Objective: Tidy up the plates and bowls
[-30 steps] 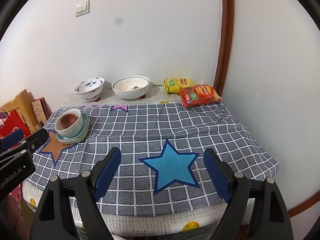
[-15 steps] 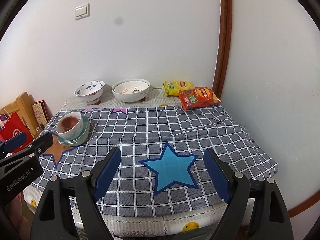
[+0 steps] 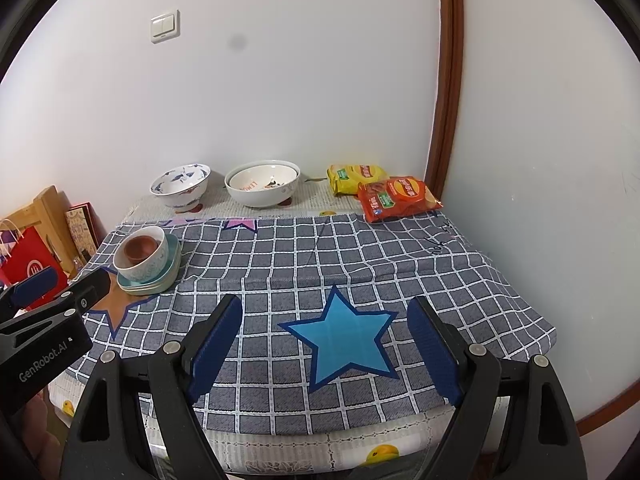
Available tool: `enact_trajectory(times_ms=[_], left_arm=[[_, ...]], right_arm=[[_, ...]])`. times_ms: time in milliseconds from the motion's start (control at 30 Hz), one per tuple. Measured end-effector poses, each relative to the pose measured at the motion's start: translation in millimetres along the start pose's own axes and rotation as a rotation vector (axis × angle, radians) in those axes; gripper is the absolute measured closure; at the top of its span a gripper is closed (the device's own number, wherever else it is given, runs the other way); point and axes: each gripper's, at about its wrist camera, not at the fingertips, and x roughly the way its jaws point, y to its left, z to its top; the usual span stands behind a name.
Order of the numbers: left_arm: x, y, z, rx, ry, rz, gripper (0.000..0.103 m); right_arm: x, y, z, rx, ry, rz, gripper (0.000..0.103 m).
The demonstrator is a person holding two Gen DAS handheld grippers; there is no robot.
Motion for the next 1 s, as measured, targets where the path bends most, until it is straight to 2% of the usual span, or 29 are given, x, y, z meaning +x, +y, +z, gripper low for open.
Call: enact_trajectory(times_ms=[1000], left_arm=[[-1.2, -0.5, -0.9, -0.003, 0.005, -0.006, 0.029]], right_arm=[[-8.0, 0.8, 1.0, 0.008, -0.020, 0.007, 0.019]])
